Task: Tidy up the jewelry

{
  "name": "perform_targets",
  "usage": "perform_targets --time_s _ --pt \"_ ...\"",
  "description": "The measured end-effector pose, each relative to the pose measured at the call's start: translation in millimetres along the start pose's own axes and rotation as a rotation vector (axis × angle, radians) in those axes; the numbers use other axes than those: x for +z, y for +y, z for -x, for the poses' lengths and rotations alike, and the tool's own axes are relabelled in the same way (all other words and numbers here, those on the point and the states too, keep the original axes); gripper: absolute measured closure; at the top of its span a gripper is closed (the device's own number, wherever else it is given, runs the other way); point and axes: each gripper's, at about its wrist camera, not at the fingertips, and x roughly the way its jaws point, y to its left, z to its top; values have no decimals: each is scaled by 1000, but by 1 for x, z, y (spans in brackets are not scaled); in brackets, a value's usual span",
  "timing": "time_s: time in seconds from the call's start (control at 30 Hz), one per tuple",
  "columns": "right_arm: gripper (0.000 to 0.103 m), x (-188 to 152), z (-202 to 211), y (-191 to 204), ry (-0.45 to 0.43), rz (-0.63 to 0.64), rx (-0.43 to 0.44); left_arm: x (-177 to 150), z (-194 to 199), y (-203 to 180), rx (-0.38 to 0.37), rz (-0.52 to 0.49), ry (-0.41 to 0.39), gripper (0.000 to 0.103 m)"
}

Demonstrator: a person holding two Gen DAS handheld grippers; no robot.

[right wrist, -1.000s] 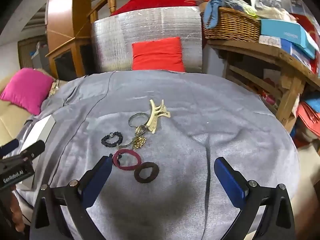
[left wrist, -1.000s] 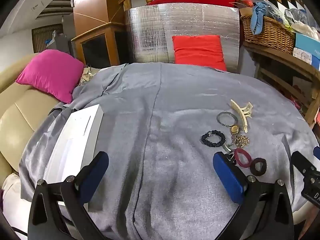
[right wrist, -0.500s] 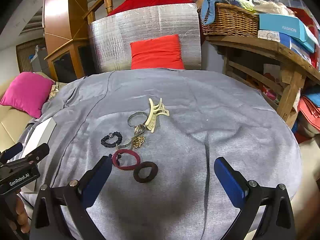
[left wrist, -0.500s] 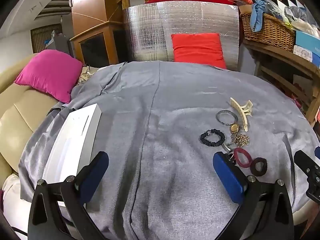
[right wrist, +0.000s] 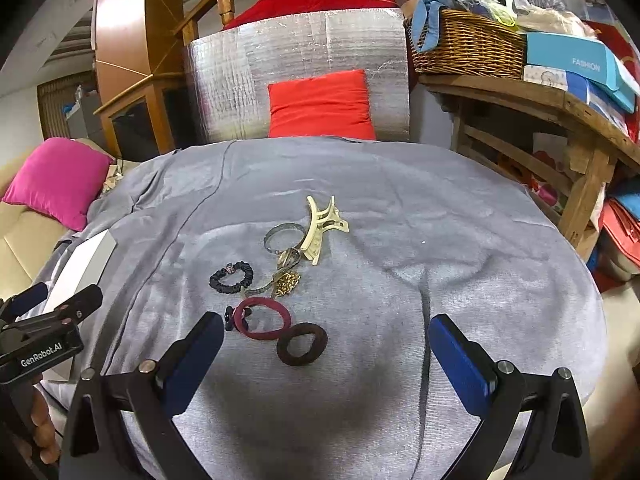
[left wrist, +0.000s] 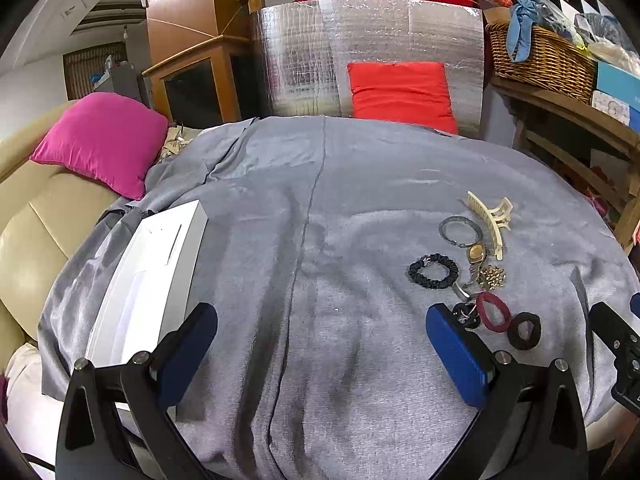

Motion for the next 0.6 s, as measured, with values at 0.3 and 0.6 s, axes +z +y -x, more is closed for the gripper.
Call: perform_targets --time_s 0.3,0.6 --pt "0 0 0 4 0 10 3 0 -1 1 3 0 6 0" --pt "0 0 0 4 0 12 4 0 -1 2 7 -1 9 0"
